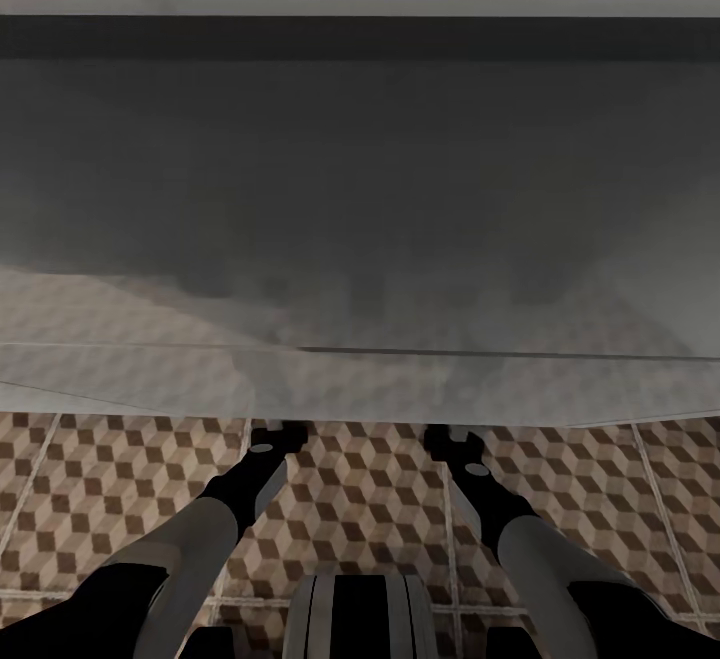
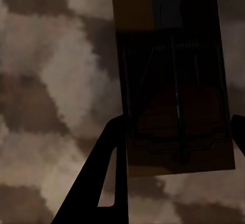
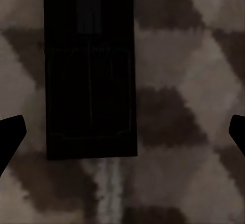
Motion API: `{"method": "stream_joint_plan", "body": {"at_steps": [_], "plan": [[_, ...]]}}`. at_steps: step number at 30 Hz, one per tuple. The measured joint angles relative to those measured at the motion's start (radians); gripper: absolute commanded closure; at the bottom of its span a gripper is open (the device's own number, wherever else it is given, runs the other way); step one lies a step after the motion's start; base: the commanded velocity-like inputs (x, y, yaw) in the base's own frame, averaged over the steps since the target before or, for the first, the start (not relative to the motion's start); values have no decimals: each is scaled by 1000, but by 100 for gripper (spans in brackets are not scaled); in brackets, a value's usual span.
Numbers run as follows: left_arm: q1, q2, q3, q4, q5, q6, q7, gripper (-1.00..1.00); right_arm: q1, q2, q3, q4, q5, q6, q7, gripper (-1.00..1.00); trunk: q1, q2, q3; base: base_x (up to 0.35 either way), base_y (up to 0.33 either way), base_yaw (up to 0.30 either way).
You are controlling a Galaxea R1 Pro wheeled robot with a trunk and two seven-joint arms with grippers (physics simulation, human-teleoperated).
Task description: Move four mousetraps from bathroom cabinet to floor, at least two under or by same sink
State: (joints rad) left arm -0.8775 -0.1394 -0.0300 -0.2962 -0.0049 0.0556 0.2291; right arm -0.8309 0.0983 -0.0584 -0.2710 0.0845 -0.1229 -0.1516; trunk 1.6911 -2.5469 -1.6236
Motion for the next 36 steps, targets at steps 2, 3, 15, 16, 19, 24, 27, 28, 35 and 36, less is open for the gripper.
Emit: {"method": "stream_joint_plan", "body": {"at_steps": [2,3,15,16,19,24,27,28,35,36], "plan": [[0,1,0,0,1,0,0,100,0,-1,0,0,0,-1,1,-100,0,0,0,0,0,0],[0,1,0,0,1,0,0,100,0,-2,1,0,0,-1,1,-100,0,0,0,0,0,0],[0,4,-1,-2,1,15,0,100,0,-8,2,-12,2,8,12,-100,0,0,0,0,0,0],[0,4,-1,-2,1,19,0,100,0,-8,2,-13,2,8,12,-100,0,0,0,0,0,0],[0,5,-1,-2,1,39,0,100,0,-8,3,-15,2,10,12,-100,0,0,0,0,0,0],[-4,6,-2,0,1,54,1,100,0,-7,3,-17,2,11,12,-100,0,0,0,0,0,0],[-16,6,-1,6,2,57,0,100,0,-7,3,-17,2,11,12,-100,0,0,0,0,0,0],[-20,6,-1,8,1,58,0,100,0,-7,3,-17,2,11,12,-100,0,0,0,0,0,0],[-27,6,-1,14,1,59,0,100,0,-7,3,-17,2,11,12,-100,0,0,0,0,0,0],[-27,6,-1,14,1,59,0,100,0,-7,3,-17,2,11,12,-100,0,0,0,0,0,0]]}}
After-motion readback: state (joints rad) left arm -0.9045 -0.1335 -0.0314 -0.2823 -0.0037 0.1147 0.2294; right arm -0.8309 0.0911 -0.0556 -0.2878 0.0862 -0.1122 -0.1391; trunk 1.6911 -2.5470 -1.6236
